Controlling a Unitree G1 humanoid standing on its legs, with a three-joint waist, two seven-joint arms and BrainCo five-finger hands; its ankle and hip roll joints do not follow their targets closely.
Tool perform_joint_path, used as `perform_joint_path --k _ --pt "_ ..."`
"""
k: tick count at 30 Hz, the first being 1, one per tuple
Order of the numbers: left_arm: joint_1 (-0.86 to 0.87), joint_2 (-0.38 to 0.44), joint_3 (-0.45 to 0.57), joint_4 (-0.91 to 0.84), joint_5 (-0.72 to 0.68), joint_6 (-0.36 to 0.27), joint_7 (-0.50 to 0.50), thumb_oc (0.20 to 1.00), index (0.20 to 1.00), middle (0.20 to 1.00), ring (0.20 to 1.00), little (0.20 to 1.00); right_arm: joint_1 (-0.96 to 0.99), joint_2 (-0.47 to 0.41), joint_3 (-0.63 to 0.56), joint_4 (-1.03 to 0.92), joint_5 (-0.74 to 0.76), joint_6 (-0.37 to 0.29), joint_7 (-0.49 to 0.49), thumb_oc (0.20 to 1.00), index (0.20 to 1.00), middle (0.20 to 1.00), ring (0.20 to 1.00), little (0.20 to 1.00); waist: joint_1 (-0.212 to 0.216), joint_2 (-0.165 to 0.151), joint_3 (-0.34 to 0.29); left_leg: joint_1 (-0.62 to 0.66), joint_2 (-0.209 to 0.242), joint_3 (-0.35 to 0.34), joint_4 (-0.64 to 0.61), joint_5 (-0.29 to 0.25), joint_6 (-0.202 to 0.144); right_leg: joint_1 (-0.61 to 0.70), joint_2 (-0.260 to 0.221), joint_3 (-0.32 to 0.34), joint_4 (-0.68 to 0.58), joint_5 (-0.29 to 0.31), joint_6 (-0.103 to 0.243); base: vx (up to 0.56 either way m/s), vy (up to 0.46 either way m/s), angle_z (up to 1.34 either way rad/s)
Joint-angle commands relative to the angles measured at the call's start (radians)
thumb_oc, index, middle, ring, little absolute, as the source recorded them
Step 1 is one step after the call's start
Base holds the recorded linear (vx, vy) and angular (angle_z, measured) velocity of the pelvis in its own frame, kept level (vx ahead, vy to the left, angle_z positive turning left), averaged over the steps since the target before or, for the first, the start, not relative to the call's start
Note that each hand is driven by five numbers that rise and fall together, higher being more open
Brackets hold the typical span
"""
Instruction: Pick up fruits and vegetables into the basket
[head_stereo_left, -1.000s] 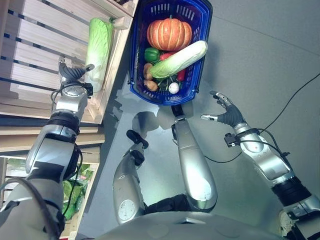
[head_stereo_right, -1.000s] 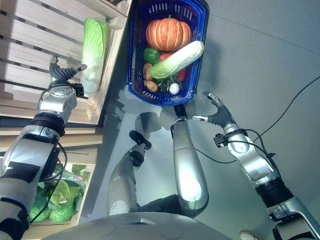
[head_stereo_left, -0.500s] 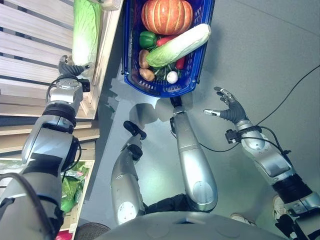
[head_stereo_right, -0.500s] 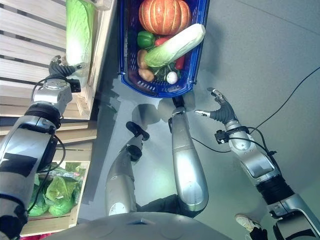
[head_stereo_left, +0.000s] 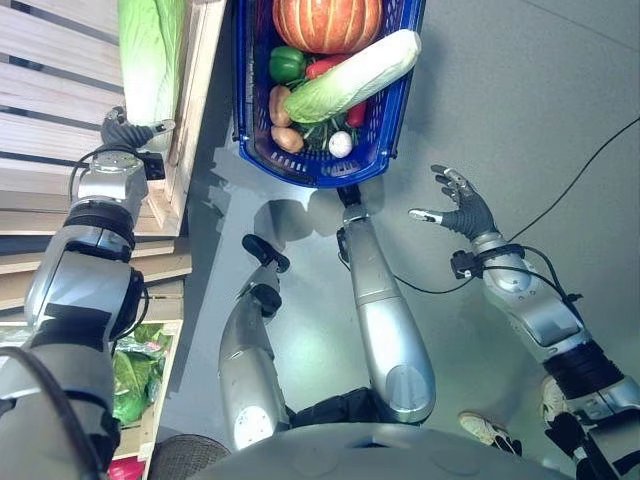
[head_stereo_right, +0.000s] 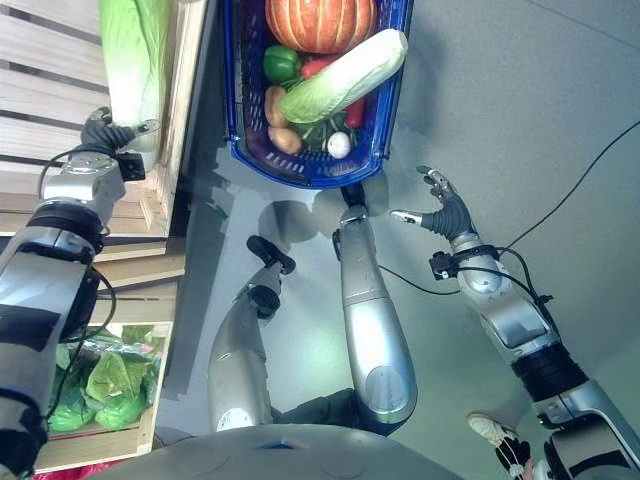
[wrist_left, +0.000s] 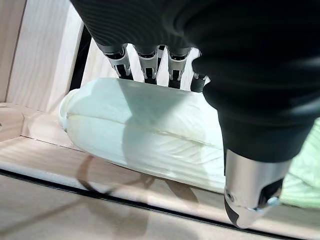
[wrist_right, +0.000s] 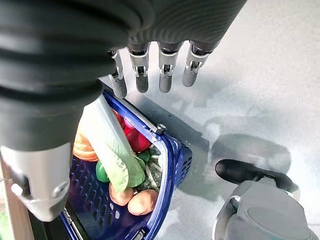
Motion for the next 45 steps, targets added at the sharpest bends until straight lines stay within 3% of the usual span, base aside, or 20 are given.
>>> perform_joint_path --k 1,6,10,24,32,33,34,35,45 --pt "0.032 -0.050 0.005 0.029 -0.088 -0.054 -0.096 1.000 1.000 1.000 1.000 1.000 0.025 0.009 -0.001 0.001 0.039 -0.019 -0.014 1.000 1.000 1.000 1.000 1.000 -0.047 -0.021 -0.040 -0.084 0.026 -0.002 0.183 -0.125 -0.007 -0.018 0.020 0.024 -0.037 -0.011 0.040 0.00 0.000 0.00" --pt "0.024 -0.064 0.009 -0.037 -0.195 -0.130 -0.168 1.000 1.000 1.000 1.000 1.000 0.043 0.015 -0.004 0.000 0.041 -0.030 -0.014 1.000 1.000 1.000 1.000 1.000 -0.052 -0.022 -0.040 -0.099 0.031 -0.001 0.190 -0.130 -0.004 -0.039 0.025 0.032 -0.029 -0.010 0.036 0.00 -0.007 0.00" --pt "0.027 -0.088 -0.003 -0.091 -0.244 -0.131 -0.271 1.000 1.000 1.000 1.000 1.000 0.049 0.027 -0.006 0.002 0.042 -0.043 -0.008 1.000 1.000 1.000 1.000 1.000 -0.055 -0.023 -0.040 -0.105 0.033 0.001 0.190 -0.132 -0.002 -0.047 0.029 0.033 -0.031 -0.004 0.036 0.00 -0.036 -0.02" --pt "0.018 -0.152 -0.112 -0.095 -0.196 0.112 -0.642 1.000 1.000 1.000 1.000 1.000 0.038 0.013 -0.027 -0.035 0.050 -0.021 0.043 1.000 1.000 1.000 1.000 1.000 -0.087 -0.030 -0.040 -0.089 0.028 0.017 0.165 -0.121 -0.005 -0.049 0.044 0.045 -0.042 0.009 0.035 0.00 -0.004 -0.02" --pt "0.046 -0.176 -0.132 -0.118 -0.228 0.128 -0.769 1.000 1.000 1.000 1.000 1.000 0.052 -0.001 -0.037 -0.054 0.045 -0.021 0.061 1.000 1.000 1.000 1.000 1.000 -0.097 -0.028 -0.040 -0.071 0.025 0.031 0.152 -0.115 -0.006 -0.043 0.048 0.054 -0.041 0.004 0.033 0.00 0.012 -0.01" --pt "0.048 -0.175 -0.132 -0.120 -0.228 0.124 -0.769 0.922 0.922 0.922 0.922 0.922 0.054 -0.002 -0.039 -0.056 0.045 -0.022 0.063 1.000 1.000 1.000 1.000 1.000 -0.097 -0.028 -0.040 -0.070 0.025 0.031 0.152 -0.114 -0.006 -0.042 0.048 0.054 -0.041 0.004 0.033 -0.01 0.038 -0.02" --pt "0.055 -0.173 -0.131 -0.131 -0.223 0.103 -0.750 0.432 0.432 0.432 0.432 0.432 0.061 -0.007 -0.047 -0.060 0.042 -0.025 0.067 1.000 1.000 1.000 1.000 1.000 -0.097 -0.026 -0.040 -0.067 0.024 0.031 0.150 -0.113 -0.006 -0.040 0.048 0.054 -0.040 0.002 0.033 0.00 0.035 0.01" --pt "0.064 -0.169 -0.130 -0.141 -0.219 0.080 -0.718 0.200 0.200 0.200 0.200 0.200 0.066 -0.010 -0.051 -0.059 0.041 -0.031 0.070 1.000 1.000 1.000 1.000 1.000 -0.095 -0.024 -0.040 -0.064 0.023 0.028 0.149 -0.110 -0.007 -0.036 0.049 0.054 -0.040 0.000 0.032 -0.01 0.046 0.02" --pt "0.144 -0.146 -0.011 -0.162 -0.307 -0.014 -0.483 0.200 0.200 0.200 0.200 0.200 0.123 0.001 -0.080 -0.088 -0.003 -0.103 0.053 1.000 1.000 1.000 1.000 1.000 -0.067 -0.020 -0.040 0.009 0.021 0.005 0.124 -0.101 -0.003 0.043 0.037 0.032 -0.043 -0.022 0.031 -0.02 0.013 0.01"
